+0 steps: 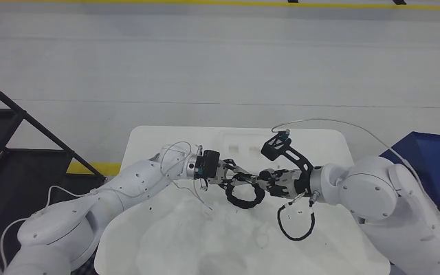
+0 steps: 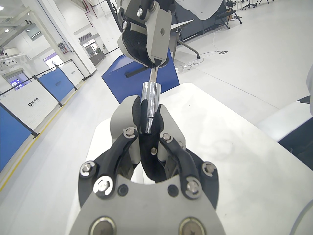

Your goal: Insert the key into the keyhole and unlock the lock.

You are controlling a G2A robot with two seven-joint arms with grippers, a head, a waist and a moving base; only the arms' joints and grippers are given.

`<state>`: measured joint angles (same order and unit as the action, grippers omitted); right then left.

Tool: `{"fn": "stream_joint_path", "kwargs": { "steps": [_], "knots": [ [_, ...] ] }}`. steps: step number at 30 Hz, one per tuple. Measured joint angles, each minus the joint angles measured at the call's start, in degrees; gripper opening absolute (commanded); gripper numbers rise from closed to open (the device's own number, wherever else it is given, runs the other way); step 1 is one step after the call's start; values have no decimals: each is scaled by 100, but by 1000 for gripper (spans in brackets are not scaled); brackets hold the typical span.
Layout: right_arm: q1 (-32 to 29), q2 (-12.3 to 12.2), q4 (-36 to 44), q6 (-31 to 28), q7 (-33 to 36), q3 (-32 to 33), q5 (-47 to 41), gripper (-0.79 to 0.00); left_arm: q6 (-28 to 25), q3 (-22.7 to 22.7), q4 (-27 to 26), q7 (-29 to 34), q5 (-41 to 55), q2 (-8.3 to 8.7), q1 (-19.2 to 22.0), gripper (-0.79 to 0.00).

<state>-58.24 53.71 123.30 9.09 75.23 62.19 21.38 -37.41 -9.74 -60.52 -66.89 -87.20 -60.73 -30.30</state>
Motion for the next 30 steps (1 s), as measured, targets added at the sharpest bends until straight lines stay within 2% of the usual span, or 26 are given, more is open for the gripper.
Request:
{"fn": "stream_joint_path", "kwargs": {
  "steps": [30],
  "knots": [
    [202,57,-138,251,-156,-378,206,-785,-275,0,-176,276,-30,-13,68,-785]
  ]
}}
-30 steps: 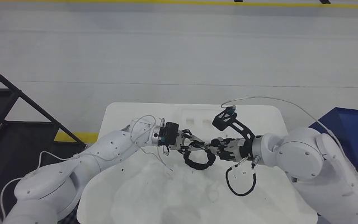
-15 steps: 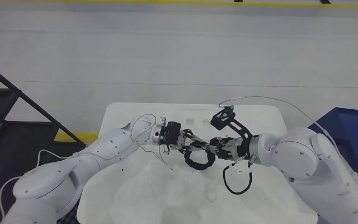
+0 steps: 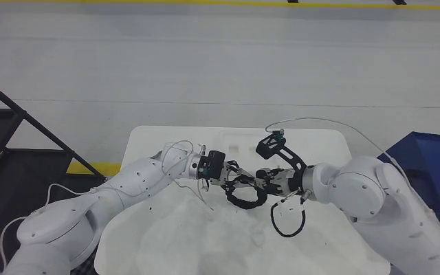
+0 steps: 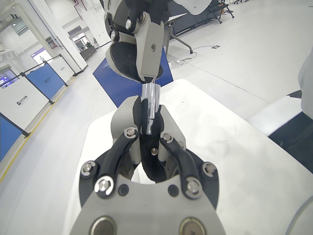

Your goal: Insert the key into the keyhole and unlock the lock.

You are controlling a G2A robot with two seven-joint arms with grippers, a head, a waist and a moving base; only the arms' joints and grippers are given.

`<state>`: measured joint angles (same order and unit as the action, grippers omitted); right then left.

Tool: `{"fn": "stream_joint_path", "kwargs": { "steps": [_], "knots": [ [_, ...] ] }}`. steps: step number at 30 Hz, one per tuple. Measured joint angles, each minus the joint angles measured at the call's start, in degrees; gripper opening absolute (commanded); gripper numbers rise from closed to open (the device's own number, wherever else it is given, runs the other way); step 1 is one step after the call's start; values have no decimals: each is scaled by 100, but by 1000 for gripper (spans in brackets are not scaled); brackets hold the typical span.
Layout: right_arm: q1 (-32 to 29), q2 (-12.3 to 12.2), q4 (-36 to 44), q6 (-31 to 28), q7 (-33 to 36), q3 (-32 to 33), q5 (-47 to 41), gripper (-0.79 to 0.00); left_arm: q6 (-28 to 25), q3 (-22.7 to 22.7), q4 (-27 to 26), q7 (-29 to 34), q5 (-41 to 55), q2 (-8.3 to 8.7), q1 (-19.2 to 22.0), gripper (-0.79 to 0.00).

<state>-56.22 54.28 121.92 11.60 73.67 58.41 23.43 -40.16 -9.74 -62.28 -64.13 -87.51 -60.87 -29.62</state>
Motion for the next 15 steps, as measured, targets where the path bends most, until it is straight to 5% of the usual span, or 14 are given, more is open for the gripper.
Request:
{"fn": "stream_joint_path", "kwargs": {
  "steps": [12,15],
  "knots": [
    [48,31,-130,53,-254,-27,-22,-776,-199,0,68,198,593,-23,-167,-785],
    [57,45,-233,30,-372,-33,-73,-505,-251,0,117,249,793,-31,-218,-785]
  ]
}}
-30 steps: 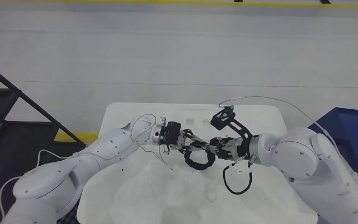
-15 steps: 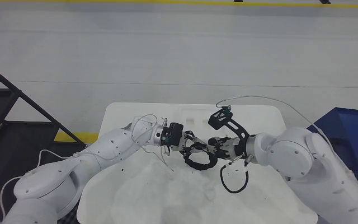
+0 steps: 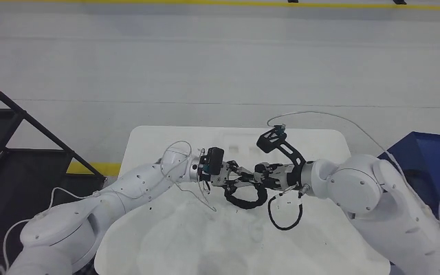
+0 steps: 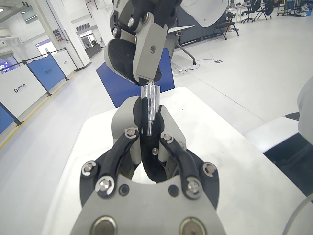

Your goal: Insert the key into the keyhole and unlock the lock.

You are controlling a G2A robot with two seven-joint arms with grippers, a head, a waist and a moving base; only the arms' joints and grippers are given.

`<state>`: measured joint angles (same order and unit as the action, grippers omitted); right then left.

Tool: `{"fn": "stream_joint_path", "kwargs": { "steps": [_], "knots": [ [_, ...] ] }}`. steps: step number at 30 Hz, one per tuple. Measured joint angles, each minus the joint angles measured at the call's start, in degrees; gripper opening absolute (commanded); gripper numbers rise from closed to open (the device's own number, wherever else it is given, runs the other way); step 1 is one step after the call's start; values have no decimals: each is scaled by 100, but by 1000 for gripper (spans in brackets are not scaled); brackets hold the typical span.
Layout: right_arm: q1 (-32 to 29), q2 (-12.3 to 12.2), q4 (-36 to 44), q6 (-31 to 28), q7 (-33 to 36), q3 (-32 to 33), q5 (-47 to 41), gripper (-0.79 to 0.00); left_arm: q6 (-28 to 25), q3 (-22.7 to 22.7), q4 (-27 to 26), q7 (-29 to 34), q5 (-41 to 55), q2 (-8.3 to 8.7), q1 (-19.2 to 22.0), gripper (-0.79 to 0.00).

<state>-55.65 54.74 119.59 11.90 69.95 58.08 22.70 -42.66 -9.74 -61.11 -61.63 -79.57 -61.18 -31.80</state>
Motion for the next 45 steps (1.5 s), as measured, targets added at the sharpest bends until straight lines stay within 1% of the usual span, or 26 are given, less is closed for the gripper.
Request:
{"fn": "stream_joint_path", "kwargs": {
  "steps": [1,2,3,10,13,16,17,19,20,23,26,29,35,40,45],
  "knots": [
    [3,5,-34,-9,-39,-3,-14,-305,-18,0,16,18,48,-2,-10,-785],
    [9,11,-80,-18,-92,-6,-33,-65,-40,0,37,40,107,-6,-22,-785],
    [15,16,-112,-23,-137,-6,-46,0,-54,0,52,55,154,-8,-33,-785],
    [51,45,-256,-99,-573,122,-210,0,-152,0,154,152,514,-28,-115,-785],
    [26,42,-206,-321,-835,260,-265,0,-197,-4,192,196,722,-32,-155,-785],
    [-22,13,-138,-901,-986,406,-199,0,-279,-37,227,279,1016,-26,-196,-785],
    [-36,-7,-137,-1261,-980,453,-113,0,-336,-59,240,337,1142,-18,-209,-785],
    [-74,-37,-178,-1798,-956,517,15,0,-450,-108,225,450,1364,0,-231,-785],
    [-119,-55,-209,-2107,-979,563,68,0,-548,-153,186,548,1543,16,-247,-785],
    [-261,-98,-226,-2748,-1022,664,223,0,-892,-300,75,892,1978,76,-265,-785],
    [-433,-144,-170,-3190,-1033,761,436,0,-1243,-531,-1,1243,2410,146,-320,-785],
    [-621,-186,-92,-3484,-1070,874,596,0,-1524,-822,-92,1529,2741,205,-428,-785],
    [-692,-199,-91,-3512,-1122,935,613,0,-1534,-1206,-310,1534,2665,251,-682,-785],
    [-698,-198,-83,-3519,-1136,933,625,0,-1534,-1303,-342,1534,2406,222,-801,-785],
    [-702,-207,175,-3978,-1479,882,1327,0,-1534,-1255,-259,1534,2300,170,-828,-785]
  ]
}}
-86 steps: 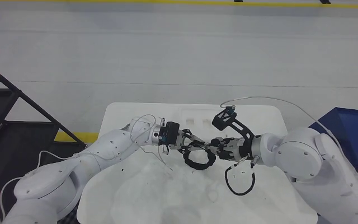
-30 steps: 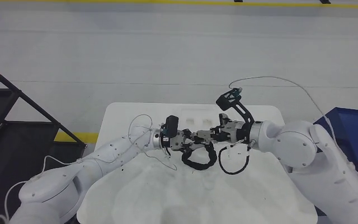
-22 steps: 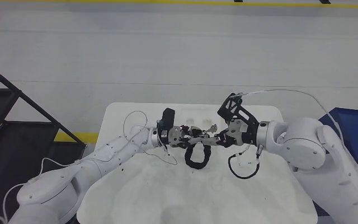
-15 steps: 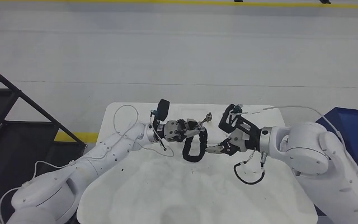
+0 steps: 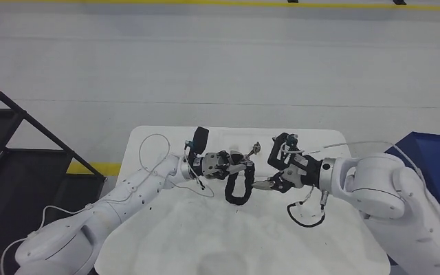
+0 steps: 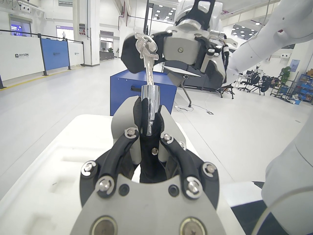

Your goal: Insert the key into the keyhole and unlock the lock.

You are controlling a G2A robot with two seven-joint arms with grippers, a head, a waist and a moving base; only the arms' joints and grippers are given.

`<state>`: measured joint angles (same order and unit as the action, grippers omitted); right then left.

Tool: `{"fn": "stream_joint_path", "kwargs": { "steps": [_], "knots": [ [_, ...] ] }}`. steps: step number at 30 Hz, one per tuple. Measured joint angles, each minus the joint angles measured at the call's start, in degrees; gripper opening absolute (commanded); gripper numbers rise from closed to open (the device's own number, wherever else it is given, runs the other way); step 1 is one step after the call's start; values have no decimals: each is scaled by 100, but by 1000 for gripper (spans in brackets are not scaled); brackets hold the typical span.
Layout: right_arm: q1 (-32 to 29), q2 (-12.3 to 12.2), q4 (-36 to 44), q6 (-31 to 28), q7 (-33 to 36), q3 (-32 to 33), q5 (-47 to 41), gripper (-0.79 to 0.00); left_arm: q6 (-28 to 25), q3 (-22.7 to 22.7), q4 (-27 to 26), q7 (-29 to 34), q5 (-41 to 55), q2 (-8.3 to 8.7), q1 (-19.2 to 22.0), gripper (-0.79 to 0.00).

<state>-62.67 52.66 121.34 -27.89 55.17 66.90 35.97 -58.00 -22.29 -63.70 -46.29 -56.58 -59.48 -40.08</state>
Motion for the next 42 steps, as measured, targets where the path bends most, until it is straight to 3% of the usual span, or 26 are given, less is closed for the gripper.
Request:
{"fn": "stream_joint_path", "kwargs": {
  "steps": [14,32,42],
  "knots": [
    [130,16,514,-498,108,-553,1457,0,0,389,243,0,-89,-169,203,-785],
    [675,98,437,-427,1084,-1217,1350,0,0,614,402,-1,-262,-245,468,-785],
    [742,35,178,-1001,787,-968,1429,0,0,875,339,1,-469,-158,579,-785]
  ]
}}
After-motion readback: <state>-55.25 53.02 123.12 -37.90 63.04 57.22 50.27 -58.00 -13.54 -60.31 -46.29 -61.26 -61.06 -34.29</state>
